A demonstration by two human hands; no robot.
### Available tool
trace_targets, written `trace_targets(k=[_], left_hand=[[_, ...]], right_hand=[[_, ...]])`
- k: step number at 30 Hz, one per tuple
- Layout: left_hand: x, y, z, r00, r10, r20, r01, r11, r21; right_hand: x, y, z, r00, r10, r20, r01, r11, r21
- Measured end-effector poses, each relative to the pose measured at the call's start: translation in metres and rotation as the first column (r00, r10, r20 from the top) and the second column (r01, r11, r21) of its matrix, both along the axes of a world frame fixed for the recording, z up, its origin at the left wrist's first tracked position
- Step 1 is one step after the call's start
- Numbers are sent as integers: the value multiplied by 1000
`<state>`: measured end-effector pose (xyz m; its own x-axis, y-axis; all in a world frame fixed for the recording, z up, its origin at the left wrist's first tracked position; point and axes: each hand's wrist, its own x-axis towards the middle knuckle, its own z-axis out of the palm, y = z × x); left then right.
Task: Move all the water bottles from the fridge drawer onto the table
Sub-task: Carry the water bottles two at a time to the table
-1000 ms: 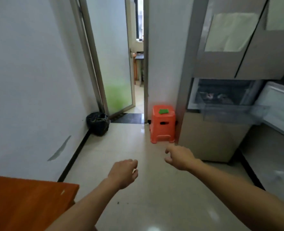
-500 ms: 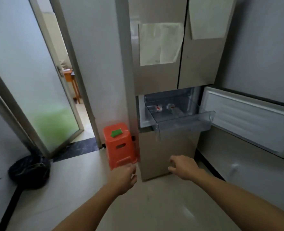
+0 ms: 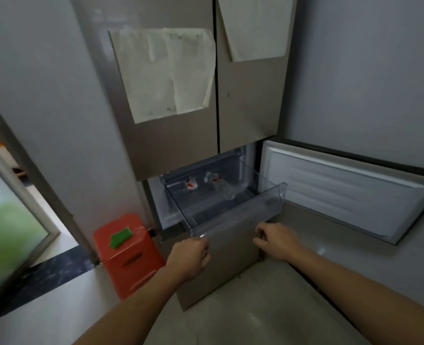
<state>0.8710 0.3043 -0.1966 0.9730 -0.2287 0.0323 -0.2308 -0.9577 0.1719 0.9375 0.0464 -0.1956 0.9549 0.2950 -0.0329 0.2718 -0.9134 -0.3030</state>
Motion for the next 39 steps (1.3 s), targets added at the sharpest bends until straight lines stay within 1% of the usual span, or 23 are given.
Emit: trace_targets(k=[4, 7, 12, 15, 20, 23, 27, 31, 33, 37, 39], left_hand=[[71, -3, -7, 999, 38, 30, -37, 999, -2], [119, -5, -13, 995, 95, 19, -95, 995, 7], [176, -12, -22, 975, 224, -10, -224, 974, -26], [194, -15, -29, 963, 265, -60, -265, 964, -8], [232, -6, -36, 945, 311, -107, -310, 950, 23], [260, 5, -51, 935, 337, -112, -327, 940, 100], [308, 22, -78, 905, 400, -146, -368, 907, 204], [354, 36, -108, 893, 437, -108, -410, 889, 206], [374, 39, -122, 899, 426, -99, -395, 888, 235], [409, 44, -141, 911, 397, -116, -345, 884, 315], [425, 48, -146, 913, 397, -94, -348, 878, 330]], right_hand=[[85, 1, 0, 998, 30, 57, -33, 999, 43], [148, 6, -3, 995, 78, 54, -81, 995, 61], [242, 16, -9, 980, 198, -8, -198, 980, 0], [282, 27, -17, 971, 231, -57, -235, 970, -65], [332, 58, -36, 959, 248, -139, -269, 950, -159], [358, 80, -54, 958, 231, -171, -265, 940, -213], [391, 109, -87, 939, 232, -256, -296, 922, -249], [418, 122, -116, 913, 275, -302, -344, 916, -208], [427, 125, -126, 908, 259, -330, -336, 920, -200], [434, 120, -137, 904, 270, -330, -339, 925, -173], [438, 111, -137, 898, 289, -332, -367, 908, -203]])
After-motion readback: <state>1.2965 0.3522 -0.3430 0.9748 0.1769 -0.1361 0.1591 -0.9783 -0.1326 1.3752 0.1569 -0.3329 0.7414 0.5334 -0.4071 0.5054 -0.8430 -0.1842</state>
